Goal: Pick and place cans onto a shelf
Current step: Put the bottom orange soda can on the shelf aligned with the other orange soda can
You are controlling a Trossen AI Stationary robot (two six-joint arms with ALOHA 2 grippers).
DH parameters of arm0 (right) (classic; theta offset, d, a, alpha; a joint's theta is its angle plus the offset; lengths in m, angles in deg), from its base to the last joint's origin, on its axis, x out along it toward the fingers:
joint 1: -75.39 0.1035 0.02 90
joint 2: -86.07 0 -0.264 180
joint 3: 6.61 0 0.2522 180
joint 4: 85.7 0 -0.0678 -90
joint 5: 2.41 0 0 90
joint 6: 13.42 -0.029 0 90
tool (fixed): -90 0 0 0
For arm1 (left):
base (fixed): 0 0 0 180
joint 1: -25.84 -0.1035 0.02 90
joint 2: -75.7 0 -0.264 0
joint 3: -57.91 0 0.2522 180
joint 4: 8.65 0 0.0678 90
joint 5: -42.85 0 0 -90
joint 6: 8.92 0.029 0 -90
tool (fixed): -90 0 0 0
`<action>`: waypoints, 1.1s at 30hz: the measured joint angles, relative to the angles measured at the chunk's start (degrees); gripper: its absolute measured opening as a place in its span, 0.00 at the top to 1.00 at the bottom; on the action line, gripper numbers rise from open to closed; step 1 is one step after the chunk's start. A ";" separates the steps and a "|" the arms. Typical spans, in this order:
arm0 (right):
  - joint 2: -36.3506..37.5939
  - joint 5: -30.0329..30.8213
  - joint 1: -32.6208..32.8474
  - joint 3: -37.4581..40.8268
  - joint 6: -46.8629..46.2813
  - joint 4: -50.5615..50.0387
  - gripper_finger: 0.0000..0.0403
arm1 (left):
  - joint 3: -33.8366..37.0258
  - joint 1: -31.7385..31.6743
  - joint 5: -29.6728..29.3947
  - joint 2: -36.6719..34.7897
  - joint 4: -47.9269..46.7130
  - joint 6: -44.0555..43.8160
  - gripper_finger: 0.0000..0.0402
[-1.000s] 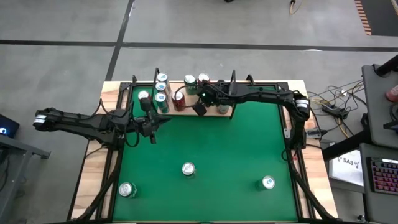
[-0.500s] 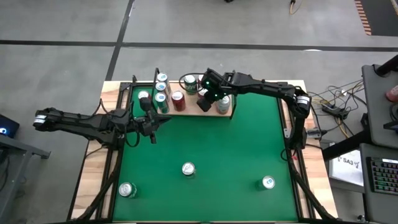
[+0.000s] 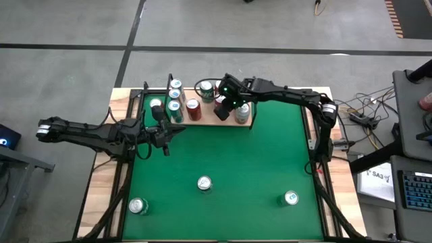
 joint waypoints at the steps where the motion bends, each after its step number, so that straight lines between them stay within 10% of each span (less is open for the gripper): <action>1: -0.14 -0.18 0.17 0.00 0.22 0.09 0.98 | 0.00 0.00 0.00 0.00 0.00 0.01 1.00; 33: -0.61 2.75 0.76 0.02 0.85 1.42 0.98 | 0.00 0.00 0.00 0.04 0.02 -0.01 1.00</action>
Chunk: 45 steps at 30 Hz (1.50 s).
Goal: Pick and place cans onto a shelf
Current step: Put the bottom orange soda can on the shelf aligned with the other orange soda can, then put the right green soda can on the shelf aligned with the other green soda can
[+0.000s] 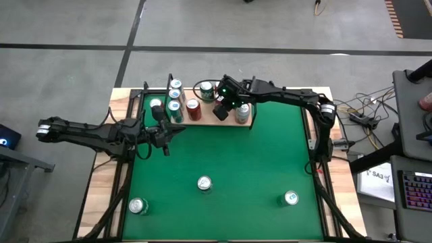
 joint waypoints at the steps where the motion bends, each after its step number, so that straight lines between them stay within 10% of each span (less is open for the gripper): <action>1: 0.59 -0.14 0.74 -0.01 0.06 -0.03 0.98 | -0.02 0.01 0.00 0.00 0.00 -0.14 1.00; 22: 8.78 -0.58 21.90 -0.01 11.68 -2.29 0.98 | -0.02 3.88 3.70 -0.25 0.07 -34.91 1.00; 45: 2.21 -0.40 37.03 0.42 8.15 3.29 0.98 | -0.03 16.55 5.60 7.89 10.14 -53.42 1.00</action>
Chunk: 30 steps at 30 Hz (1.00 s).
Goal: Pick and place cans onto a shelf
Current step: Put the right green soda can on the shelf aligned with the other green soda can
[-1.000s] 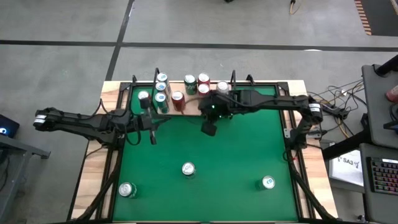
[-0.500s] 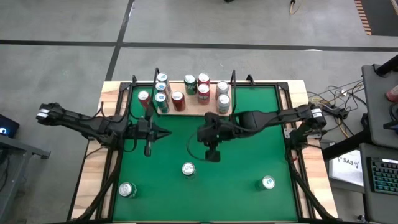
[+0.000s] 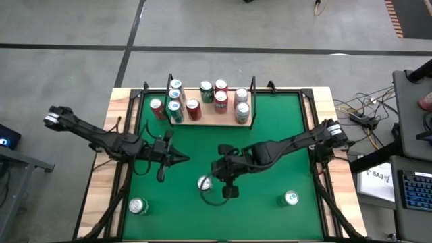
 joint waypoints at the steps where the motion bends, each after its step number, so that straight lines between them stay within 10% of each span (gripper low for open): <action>1: -0.38 0.01 0.29 0.00 -0.32 -0.01 0.98 | -0.01 0.35 -0.01 0.56 0.26 -0.14 1.00; 11: -3.80 0.10 3.62 0.00 -1.96 1.18 0.89 | -0.01 5.44 -3.49 3.11 6.35 -0.03 1.00; 30: -4.43 15.35 8.48 0.04 -7.73 1.74 0.15 | 0.00 8.89 -4.34 4.46 12.76 1.90 1.00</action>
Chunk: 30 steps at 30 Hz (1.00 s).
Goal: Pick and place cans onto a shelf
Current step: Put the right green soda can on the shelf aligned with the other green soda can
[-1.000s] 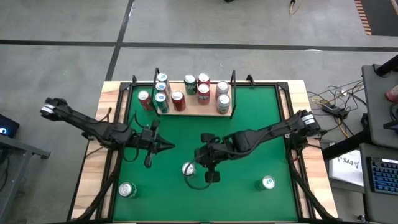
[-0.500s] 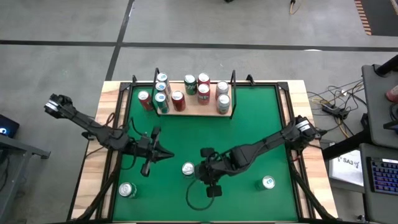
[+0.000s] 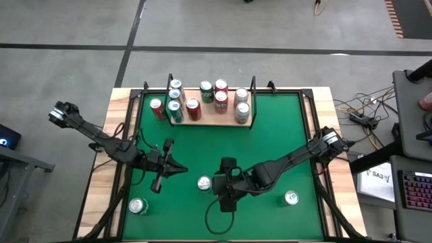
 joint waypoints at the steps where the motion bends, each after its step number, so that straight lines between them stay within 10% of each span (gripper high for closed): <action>1: 0.00 -0.01 0.02 0.00 0.04 0.00 0.13 | 0.01 0.00 -0.91 -0.24 0.20 0.83 1.00; 30: -0.20 -0.04 -3.08 8.19 4.47 19.65 0.11 | -8.39 1.31 -4.69 -11.77 -12.02 9.28 1.00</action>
